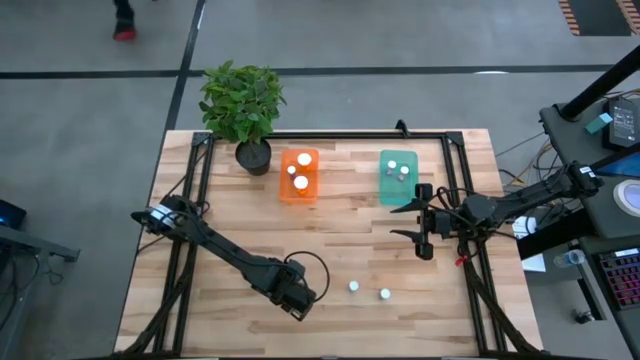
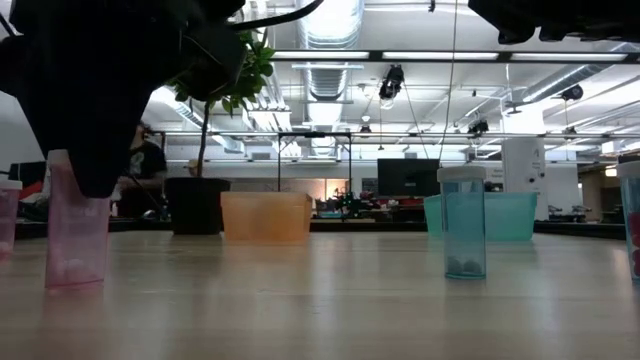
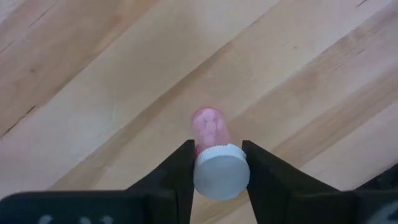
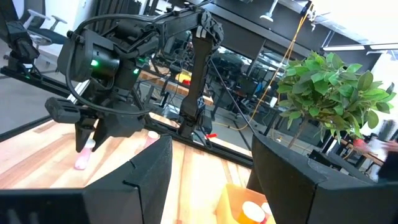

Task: Pick and place medicine bottles into bin by pill shape (circle, oval)
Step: Put the bottom pink tablet bottle into the green bin

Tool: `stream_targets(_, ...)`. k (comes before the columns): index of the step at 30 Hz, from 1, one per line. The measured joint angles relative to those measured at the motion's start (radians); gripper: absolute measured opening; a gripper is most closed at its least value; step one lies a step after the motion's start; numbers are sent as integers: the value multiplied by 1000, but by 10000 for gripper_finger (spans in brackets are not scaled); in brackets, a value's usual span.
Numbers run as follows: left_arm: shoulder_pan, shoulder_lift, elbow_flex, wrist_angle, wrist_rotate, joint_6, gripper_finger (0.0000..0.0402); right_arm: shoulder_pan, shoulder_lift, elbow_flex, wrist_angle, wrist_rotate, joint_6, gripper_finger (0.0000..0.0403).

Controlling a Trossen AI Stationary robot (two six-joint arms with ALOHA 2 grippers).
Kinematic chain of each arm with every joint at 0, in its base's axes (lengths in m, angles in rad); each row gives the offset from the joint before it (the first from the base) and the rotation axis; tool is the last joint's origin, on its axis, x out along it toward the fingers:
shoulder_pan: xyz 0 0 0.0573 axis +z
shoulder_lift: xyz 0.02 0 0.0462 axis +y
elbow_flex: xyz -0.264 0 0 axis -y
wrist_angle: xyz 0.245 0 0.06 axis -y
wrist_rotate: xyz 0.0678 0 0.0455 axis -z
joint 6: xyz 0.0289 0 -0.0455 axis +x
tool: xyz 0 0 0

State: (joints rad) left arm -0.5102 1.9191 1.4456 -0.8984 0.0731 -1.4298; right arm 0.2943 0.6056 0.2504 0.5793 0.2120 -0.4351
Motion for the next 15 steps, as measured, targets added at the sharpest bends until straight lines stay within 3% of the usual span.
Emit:
stream_targets(7,1,-32,0,0,-11,36,98,0,0,0,0,0,-1,210)
stream_targets(15,9,-142,1,106,-241,190,101,0,0,0,-1,1,-3,210)
